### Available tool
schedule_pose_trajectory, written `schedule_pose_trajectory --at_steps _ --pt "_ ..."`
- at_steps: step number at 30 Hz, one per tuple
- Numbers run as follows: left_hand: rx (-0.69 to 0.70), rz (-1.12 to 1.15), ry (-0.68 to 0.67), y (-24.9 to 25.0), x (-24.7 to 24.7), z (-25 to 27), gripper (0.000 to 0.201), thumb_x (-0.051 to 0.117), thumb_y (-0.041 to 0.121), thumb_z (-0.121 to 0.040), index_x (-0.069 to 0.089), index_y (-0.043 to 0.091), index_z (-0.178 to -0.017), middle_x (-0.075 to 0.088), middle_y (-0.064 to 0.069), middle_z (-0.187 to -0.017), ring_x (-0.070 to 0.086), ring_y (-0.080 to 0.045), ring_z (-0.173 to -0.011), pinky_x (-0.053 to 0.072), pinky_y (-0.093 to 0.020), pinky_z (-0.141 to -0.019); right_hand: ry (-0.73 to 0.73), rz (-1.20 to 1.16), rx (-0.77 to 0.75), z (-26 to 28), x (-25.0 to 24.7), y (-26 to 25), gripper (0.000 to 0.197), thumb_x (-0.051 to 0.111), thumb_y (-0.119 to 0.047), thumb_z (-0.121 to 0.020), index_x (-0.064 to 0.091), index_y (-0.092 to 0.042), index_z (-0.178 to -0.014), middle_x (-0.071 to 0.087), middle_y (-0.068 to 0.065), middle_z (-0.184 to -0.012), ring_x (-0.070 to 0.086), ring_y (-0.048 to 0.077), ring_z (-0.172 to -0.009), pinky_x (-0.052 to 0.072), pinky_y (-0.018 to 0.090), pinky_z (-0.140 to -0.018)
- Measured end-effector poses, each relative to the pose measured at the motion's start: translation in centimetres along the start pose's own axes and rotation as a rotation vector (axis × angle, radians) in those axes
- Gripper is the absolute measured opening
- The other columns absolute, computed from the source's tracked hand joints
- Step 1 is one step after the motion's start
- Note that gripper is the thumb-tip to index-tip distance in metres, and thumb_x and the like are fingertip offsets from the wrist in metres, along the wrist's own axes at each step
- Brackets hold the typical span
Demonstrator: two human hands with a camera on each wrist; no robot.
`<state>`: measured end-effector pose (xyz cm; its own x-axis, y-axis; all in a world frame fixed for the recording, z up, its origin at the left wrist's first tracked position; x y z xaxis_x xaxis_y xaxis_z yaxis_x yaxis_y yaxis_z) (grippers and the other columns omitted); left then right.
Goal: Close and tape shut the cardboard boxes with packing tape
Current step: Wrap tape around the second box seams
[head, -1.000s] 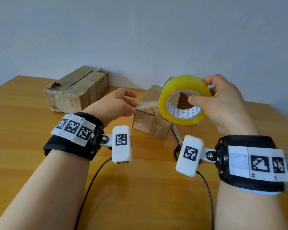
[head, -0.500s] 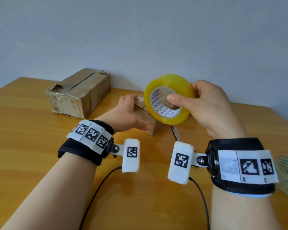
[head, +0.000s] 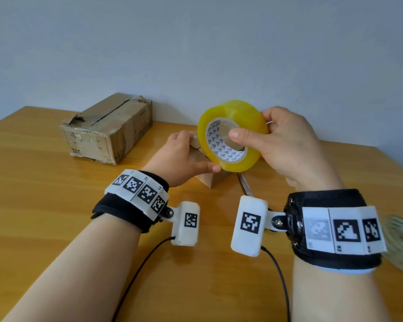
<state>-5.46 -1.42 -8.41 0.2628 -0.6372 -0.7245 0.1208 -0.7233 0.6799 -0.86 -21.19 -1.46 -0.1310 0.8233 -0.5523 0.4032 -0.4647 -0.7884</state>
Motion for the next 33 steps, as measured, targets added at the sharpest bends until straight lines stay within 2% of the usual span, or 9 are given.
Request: schedule_pose_trajectory --at_steps 5,6,8,9,11,17,22,27,33 --pt "0.028 -0.082 0.021 -0.2 -0.1 -0.3 0.095 0.073 0.071 -0.063 0.043 0.029 -0.143 0.047 0.003 -0.142 0.043 -0.017 -0.129 0.04 -0.035 -0.106 -0.001 0.006 -0.013 0.1 0.0 -0.1 0.074 0.074 -0.076 -0.051 0.065 -0.032 -0.109 0.076 -0.007 -0.099 0.074 0.009 -0.089 0.063 0.043 -0.078" --pt "0.039 -0.113 0.013 -0.2 0.0 -0.4 0.097 0.069 0.075 -0.063 0.042 0.031 -0.145 0.045 0.002 -0.146 0.038 -0.02 -0.136 0.037 -0.04 -0.111 -0.001 0.007 -0.013 0.0 0.0 -0.1 0.073 0.073 -0.076 -0.051 0.065 -0.032 -0.109 0.076 -0.007 -0.099 0.074 0.009 -0.089 0.063 0.043 -0.078" --pt "0.066 -0.204 -0.015 -0.2 0.1 -0.5 0.097 0.062 0.076 -0.068 0.033 0.034 -0.151 0.027 -0.002 -0.16 0.013 -0.028 -0.15 0.019 -0.051 -0.121 0.0 0.01 -0.011 0.1 0.0 -0.2 0.073 0.073 -0.076 -0.051 0.065 -0.032 -0.109 0.076 -0.008 -0.099 0.074 0.009 -0.089 0.063 0.043 -0.078" --pt "0.088 -0.255 -0.024 -0.2 0.1 -0.6 0.094 0.061 0.072 -0.074 0.029 0.035 -0.153 0.019 -0.001 -0.164 0.002 -0.027 -0.152 0.01 -0.052 -0.122 0.001 0.01 -0.008 0.1 0.0 -0.2 0.074 0.073 -0.077 -0.05 0.065 -0.032 -0.108 0.076 -0.008 -0.099 0.074 0.01 -0.089 0.063 0.043 -0.078" --pt "0.136 -0.359 -0.042 -0.2 -0.1 -0.7 0.086 0.059 0.063 -0.084 0.023 0.033 -0.156 0.011 0.003 -0.166 -0.008 -0.024 -0.152 0.002 -0.05 -0.121 0.003 0.01 -0.004 0.1 0.1 -0.3 0.075 0.072 -0.077 -0.05 0.065 -0.032 -0.11 0.076 -0.007 -0.1 0.074 0.011 -0.09 0.062 0.043 -0.079" --pt "0.104 -0.468 -0.132 -0.1 -1.0 -0.3 0.088 0.058 0.056 -0.09 0.006 0.033 -0.158 0.002 0.007 -0.166 -0.01 -0.021 -0.152 -0.002 -0.05 -0.121 0.005 -0.029 0.016 -0.3 0.2 0.1 0.083 0.076 -0.076 -0.05 0.065 -0.03 -0.117 0.076 -0.005 -0.107 0.074 0.014 -0.095 0.062 0.045 -0.083" --pt "0.0 -0.092 -0.123 -0.2 -2.3 0.5 0.116 0.068 0.05 -0.086 -0.026 0.029 -0.152 0.017 0.011 -0.162 0.006 -0.021 -0.152 0.003 -0.049 -0.123 -0.013 -0.072 0.033 -0.3 -0.1 0.5 0.082 0.08 -0.074 -0.048 0.066 -0.031 -0.117 0.077 -0.003 -0.107 0.075 0.015 -0.096 0.061 0.046 -0.085" --pt "0.061 -0.387 -0.171 0.1 -1.5 0.6 0.092 0.063 0.053 -0.089 0.004 0.036 -0.158 -0.001 0.009 -0.166 -0.015 -0.018 -0.151 -0.009 -0.058 -0.119 -0.008 -0.097 0.036 -0.4 0.0 0.5 0.082 0.08 -0.072 -0.047 0.066 -0.029 -0.115 0.077 -0.003 -0.105 0.075 0.016 -0.094 0.061 0.047 -0.086" --pt "0.023 -0.461 -0.207 -0.5 -1.2 0.4 0.089 0.06 0.059 -0.087 -0.002 0.055 -0.15 -0.011 0.02 -0.163 -0.02 -0.024 -0.15 -0.015 -0.069 -0.111 -0.012 -0.092 0.027 -0.2 0.2 0.3 0.077 0.079 -0.072 -0.051 0.065 -0.032 -0.115 0.077 -0.005 -0.103 0.075 0.014 -0.093 0.061 0.046 -0.084"
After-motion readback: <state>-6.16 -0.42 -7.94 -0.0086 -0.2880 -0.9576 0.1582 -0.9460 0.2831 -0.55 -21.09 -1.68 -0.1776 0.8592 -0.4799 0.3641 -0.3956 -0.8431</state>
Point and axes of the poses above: each hand's wrist, its own z-axis away from the middle knuckle, its own x-axis out of the palm, y = z × x, the point moved 3 cm from there along -z, towards the middle knuckle
